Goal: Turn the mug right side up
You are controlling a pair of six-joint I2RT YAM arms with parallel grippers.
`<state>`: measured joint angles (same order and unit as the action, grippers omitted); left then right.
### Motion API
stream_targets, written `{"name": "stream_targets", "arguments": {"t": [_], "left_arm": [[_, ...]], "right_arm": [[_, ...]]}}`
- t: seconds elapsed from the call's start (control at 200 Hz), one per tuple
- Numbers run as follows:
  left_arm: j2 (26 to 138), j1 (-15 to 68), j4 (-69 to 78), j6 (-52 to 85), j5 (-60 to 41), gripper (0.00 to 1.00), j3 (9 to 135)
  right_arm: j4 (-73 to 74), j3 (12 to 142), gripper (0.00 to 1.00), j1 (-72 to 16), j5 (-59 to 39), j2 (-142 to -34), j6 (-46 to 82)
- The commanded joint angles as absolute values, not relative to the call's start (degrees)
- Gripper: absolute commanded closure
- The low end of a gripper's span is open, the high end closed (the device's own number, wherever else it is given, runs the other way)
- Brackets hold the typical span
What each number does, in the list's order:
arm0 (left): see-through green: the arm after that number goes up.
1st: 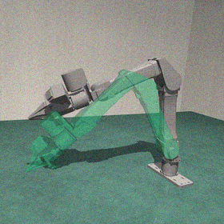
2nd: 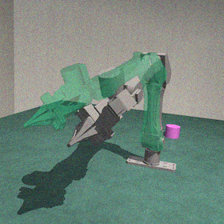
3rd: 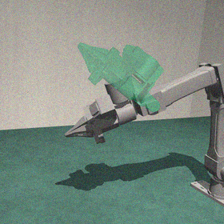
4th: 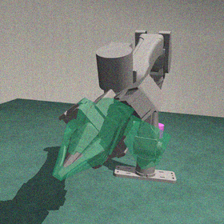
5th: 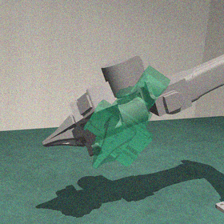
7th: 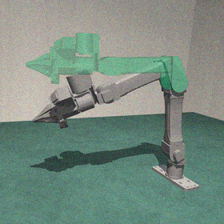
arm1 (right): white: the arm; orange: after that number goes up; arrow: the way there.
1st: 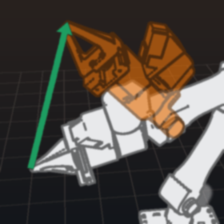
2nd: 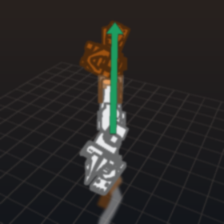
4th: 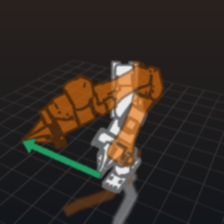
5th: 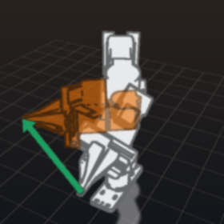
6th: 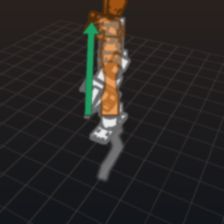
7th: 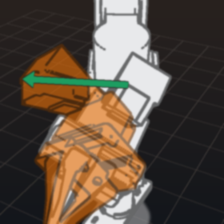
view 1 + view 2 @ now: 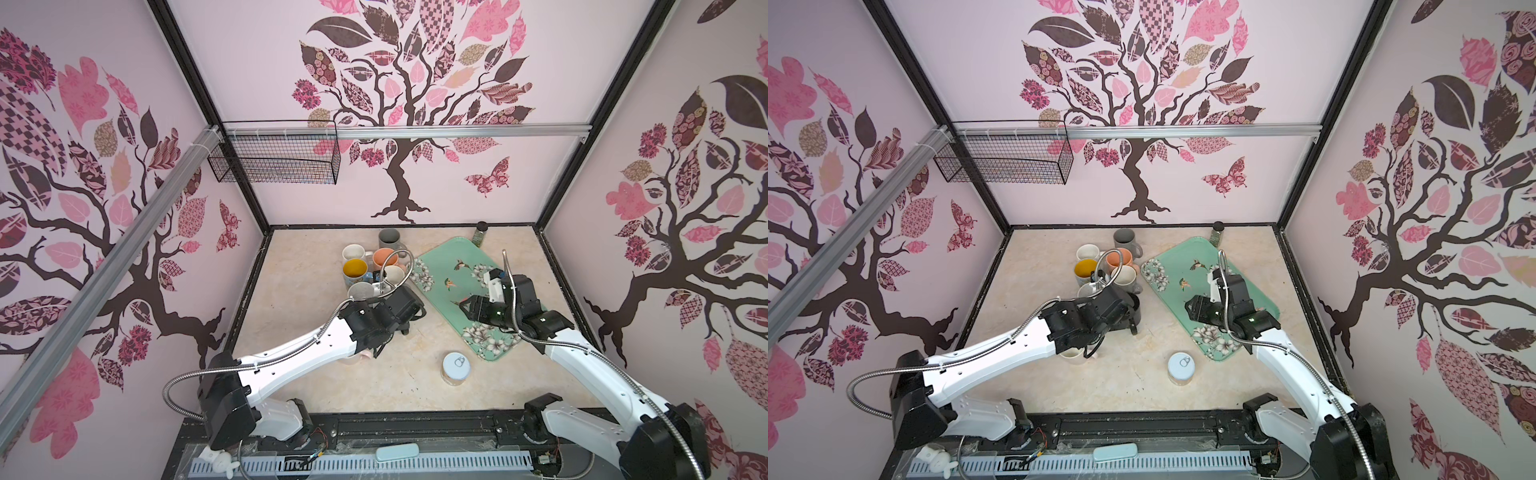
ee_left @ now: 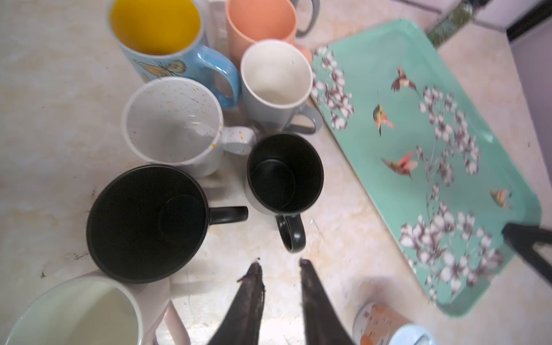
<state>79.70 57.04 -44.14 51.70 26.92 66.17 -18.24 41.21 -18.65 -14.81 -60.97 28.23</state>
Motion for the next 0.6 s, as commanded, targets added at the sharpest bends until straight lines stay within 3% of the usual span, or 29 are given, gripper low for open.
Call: {"name": "stream_targets", "arguments": {"t": [0.0, 0.06, 0.595], "left_arm": [[81.55, 56.85, -40.69, 44.60, 19.27, 0.91, 62.07], [82.97, 56.55, -40.16, 44.25, 17.74, 1.00, 61.73], [98.38, 52.01, -34.30, 40.14, 8.28, 1.00, 66.50]], "right_arm": [[-18.11, 44.35, 0.39, -18.60, -13.90, -62.55, 27.21], [-18.11, 44.68, 0.40, -18.50, -13.82, -63.12, 27.22], [-19.29, 46.99, 0.40, -18.55, -9.67, -64.64, 24.80]]}}
